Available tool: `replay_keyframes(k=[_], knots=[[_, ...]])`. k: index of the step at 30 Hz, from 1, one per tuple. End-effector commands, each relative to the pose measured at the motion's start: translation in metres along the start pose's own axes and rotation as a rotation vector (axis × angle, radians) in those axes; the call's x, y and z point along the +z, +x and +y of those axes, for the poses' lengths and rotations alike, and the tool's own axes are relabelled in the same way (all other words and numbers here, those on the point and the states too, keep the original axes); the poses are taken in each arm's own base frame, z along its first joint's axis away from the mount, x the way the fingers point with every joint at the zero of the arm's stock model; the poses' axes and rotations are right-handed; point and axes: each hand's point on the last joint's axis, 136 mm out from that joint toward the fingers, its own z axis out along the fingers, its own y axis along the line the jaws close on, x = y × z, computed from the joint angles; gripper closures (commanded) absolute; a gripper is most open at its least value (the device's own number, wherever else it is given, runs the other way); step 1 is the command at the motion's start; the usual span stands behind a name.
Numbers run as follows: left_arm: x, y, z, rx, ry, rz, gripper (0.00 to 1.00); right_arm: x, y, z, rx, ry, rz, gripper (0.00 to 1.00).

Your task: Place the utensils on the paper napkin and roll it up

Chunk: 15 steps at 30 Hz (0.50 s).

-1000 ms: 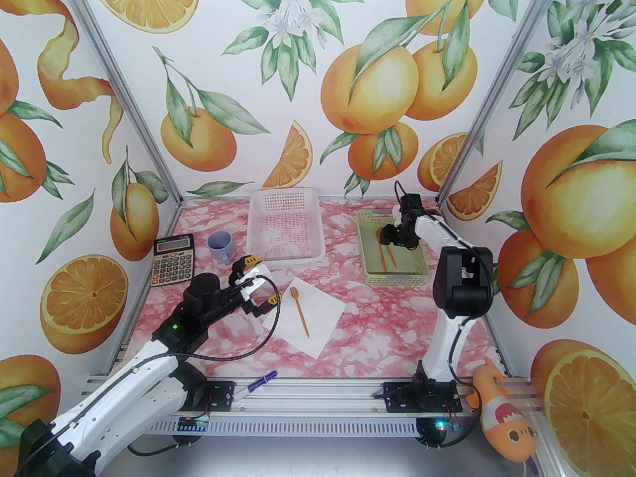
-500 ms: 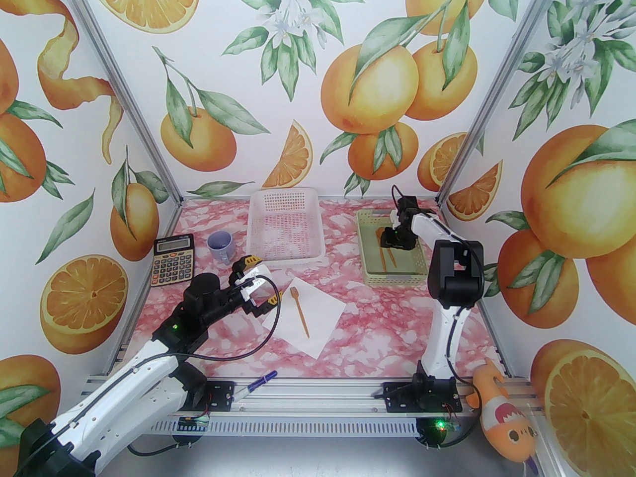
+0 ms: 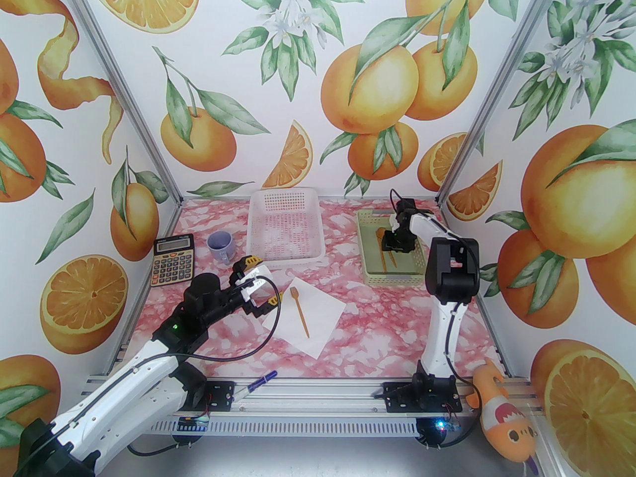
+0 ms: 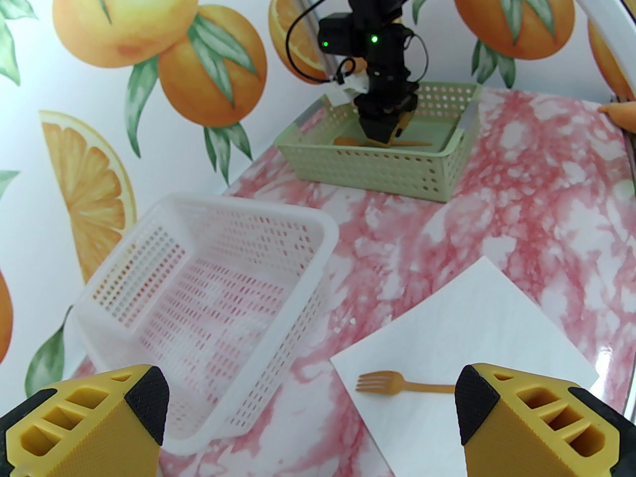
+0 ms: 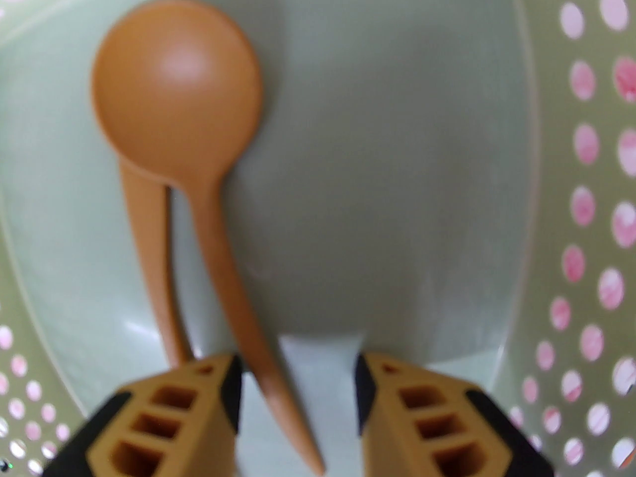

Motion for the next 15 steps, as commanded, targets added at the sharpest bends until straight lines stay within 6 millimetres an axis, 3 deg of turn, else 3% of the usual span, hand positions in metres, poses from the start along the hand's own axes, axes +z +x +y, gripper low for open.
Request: replay_keyframes(k=[1, 15], knots=[[0.0, -0.001, -0.004, 0.018, 0.017, -0.01, 0.0, 0.01, 0.006, -0.007, -0.012, 0.02, 0.049, 0.59], [0.0, -0.001, -0.005, 0.021, 0.02, -0.009, 0.0, 0.021, 0.016, -0.007, -0.028, 0.024, 0.111, 0.69]])
